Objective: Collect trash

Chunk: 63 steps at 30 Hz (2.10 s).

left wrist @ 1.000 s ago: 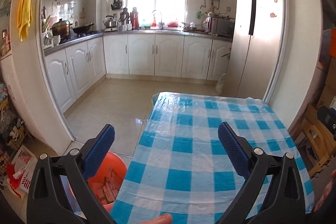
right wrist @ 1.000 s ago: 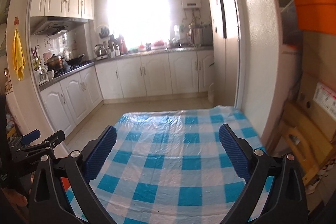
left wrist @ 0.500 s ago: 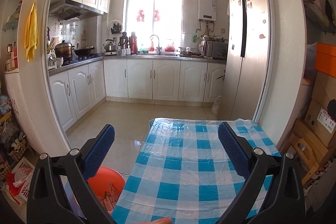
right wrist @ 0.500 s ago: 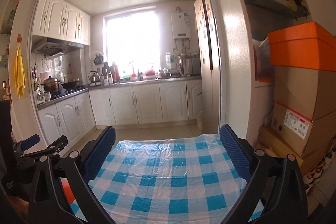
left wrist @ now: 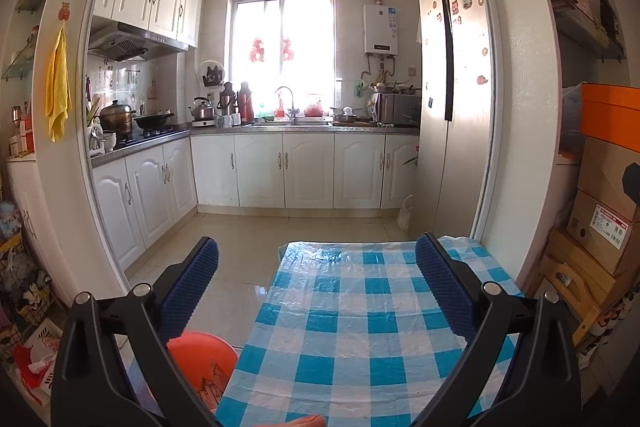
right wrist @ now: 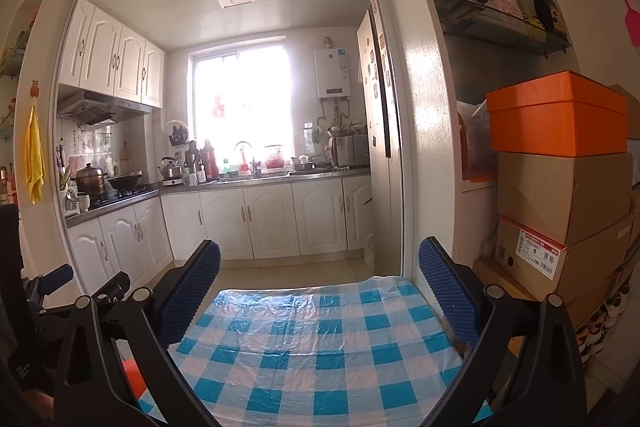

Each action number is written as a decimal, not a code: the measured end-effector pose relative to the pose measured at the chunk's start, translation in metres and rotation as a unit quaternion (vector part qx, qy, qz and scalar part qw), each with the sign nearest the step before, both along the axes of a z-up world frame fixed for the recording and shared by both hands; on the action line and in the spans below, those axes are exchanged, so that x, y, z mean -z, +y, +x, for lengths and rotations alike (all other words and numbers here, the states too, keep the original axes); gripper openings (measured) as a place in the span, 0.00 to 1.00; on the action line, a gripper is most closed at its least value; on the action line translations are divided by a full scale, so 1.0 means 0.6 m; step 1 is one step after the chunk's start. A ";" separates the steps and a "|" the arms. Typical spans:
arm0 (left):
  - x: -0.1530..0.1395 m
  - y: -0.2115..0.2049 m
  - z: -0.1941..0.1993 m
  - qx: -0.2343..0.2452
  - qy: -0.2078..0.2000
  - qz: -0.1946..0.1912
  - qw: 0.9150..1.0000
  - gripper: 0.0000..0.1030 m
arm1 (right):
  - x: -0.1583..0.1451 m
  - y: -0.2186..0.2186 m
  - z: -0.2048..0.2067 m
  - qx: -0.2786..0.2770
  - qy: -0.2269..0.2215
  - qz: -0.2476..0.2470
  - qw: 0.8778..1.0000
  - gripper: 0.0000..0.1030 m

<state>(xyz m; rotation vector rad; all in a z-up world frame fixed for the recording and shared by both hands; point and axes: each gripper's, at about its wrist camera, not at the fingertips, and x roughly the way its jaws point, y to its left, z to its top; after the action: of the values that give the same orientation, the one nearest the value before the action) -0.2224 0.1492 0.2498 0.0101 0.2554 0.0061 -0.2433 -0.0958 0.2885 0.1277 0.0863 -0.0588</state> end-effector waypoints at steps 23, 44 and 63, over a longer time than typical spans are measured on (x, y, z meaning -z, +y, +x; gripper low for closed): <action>0.001 -0.007 -0.008 0.008 -0.005 0.004 1.000 0.96 | 0.000 -0.005 -0.012 0.015 0.000 0.002 1.000 0.95; 0.008 0.000 0.005 0.012 0.004 0.003 1.000 0.96 | 0.009 -0.007 0.003 0.015 0.014 0.004 1.000 0.95; 0.064 -0.013 0.063 0.025 0.054 -0.001 0.998 0.96 | 0.065 -0.033 0.067 0.004 0.065 0.025 0.998 0.95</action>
<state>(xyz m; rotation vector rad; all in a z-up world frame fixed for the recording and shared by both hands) -0.1846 0.1415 0.2112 0.0146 0.3624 -0.0436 -0.2034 -0.1154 0.2494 0.1743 0.2165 -0.0734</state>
